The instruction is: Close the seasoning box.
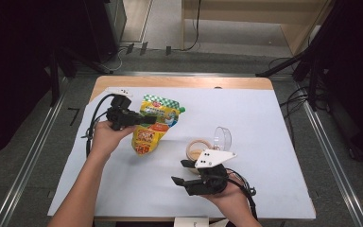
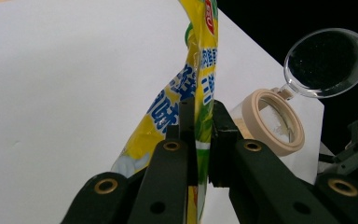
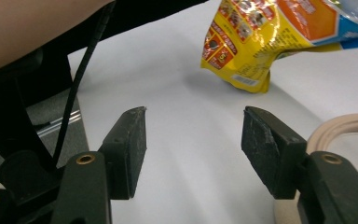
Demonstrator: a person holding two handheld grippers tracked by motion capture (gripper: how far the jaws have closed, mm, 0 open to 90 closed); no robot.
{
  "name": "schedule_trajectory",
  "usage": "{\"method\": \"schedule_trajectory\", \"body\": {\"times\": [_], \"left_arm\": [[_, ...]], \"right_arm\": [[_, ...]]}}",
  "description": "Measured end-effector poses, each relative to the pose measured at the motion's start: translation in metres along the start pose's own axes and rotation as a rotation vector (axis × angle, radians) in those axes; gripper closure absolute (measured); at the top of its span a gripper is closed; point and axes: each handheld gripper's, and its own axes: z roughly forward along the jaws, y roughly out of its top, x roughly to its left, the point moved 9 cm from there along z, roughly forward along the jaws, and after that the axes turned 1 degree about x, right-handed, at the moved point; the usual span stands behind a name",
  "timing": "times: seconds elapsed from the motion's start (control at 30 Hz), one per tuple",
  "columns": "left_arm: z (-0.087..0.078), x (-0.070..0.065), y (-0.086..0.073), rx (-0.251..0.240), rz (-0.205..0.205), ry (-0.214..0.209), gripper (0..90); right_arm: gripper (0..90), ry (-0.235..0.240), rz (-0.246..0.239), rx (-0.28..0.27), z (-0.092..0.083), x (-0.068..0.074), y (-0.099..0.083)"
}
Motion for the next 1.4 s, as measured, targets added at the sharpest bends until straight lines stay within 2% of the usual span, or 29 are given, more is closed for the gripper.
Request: {"method": "schedule_trajectory", "body": {"times": [0.1, 0.33, 0.53, 0.7, 1.03, 1.2, 1.4], "left_arm": [[-0.007, 0.001, -0.006, -0.004, -0.021, -0.002, 85.1], [-0.018, -0.002, -0.017, -0.012, 0.003, -0.002, 81.9], [-0.027, -0.005, -0.017, -0.03, -0.012, -0.033, 74.6], [-0.032, -0.008, -0.019, -0.033, 0.005, -0.048, 67.7], [-0.045, -0.007, -0.023, -0.018, 0.032, 0.004, 60.6], [-0.053, -0.009, -0.02, -0.039, 0.049, 0.005, 57.2], [-0.067, -0.009, -0.015, -0.068, 0.06, 0.04, 54.9]], "right_arm": [[42.0, -0.005, 0.001, 0.007, -0.001, -0.001, 0.0], [42.8, -0.008, 0.002, 0.014, -0.003, -0.004, 0.0], [44.0, -0.013, -0.006, 0.025, -0.005, -0.005, 0.001], [44.2, -0.013, -0.009, 0.03, -0.005, -0.005, 0.002], [44.9, -0.012, -0.01, 0.047, -0.006, -0.006, 0.003], [44.9, -0.015, -0.01, 0.055, -0.008, -0.007, 0.003], [45.6, -0.019, -0.008, 0.049, -0.014, -0.01, 0.008]]}}
